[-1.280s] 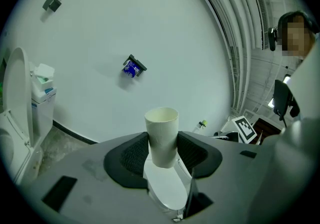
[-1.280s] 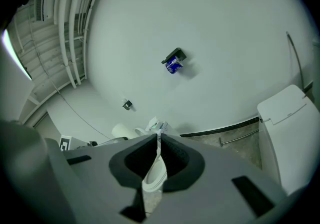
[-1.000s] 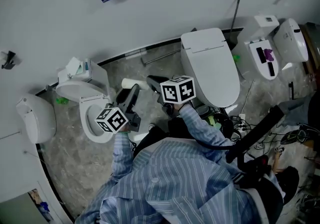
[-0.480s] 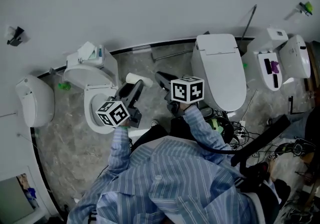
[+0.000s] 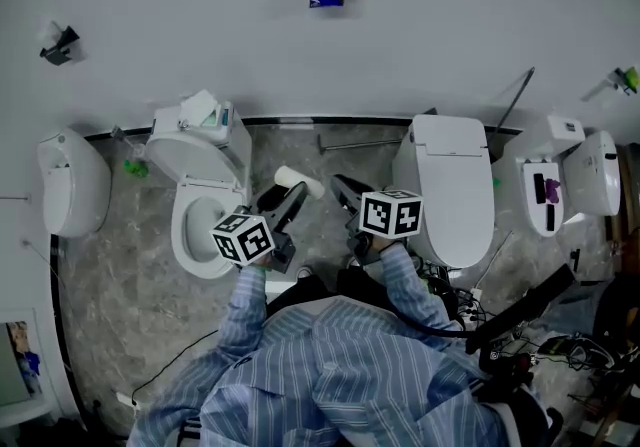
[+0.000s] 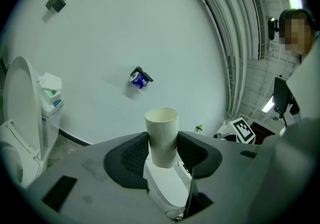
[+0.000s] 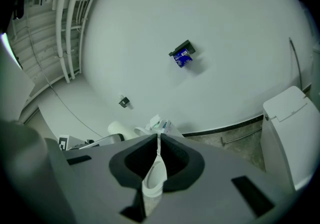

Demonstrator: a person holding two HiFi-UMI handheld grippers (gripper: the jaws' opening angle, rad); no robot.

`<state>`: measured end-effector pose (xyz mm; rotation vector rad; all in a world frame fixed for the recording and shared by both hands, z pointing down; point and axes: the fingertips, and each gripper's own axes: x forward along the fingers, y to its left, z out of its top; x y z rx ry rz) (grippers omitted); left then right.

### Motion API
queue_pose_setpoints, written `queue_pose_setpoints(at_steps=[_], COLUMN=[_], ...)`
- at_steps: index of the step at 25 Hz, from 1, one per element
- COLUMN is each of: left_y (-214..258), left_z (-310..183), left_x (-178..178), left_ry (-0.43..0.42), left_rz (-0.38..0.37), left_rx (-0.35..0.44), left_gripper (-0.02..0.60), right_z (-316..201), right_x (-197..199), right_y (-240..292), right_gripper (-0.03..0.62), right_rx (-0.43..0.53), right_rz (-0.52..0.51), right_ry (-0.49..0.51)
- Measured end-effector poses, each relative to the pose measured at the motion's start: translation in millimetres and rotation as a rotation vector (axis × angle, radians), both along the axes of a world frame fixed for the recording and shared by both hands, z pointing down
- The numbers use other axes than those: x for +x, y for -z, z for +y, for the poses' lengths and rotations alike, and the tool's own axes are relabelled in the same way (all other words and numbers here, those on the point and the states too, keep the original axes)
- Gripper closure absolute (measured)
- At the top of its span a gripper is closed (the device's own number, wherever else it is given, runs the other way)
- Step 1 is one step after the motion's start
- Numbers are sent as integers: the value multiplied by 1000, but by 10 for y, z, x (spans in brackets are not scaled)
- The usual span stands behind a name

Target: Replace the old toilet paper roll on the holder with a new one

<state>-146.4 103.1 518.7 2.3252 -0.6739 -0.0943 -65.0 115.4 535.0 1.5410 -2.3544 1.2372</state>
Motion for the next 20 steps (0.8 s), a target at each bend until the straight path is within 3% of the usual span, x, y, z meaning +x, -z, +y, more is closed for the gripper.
queue_pose_setpoints(at_steps=[20], left_y=[12], left_z=[16], left_x=[289], left_ry=[0], left_rz=[-22], left_rx=[3], left_gripper=[400], right_z=[-6], right_x=[303], right_y=[-19], right_gripper=[569], right_rx=[-9], right_rz=[-28], right_ry=[0])
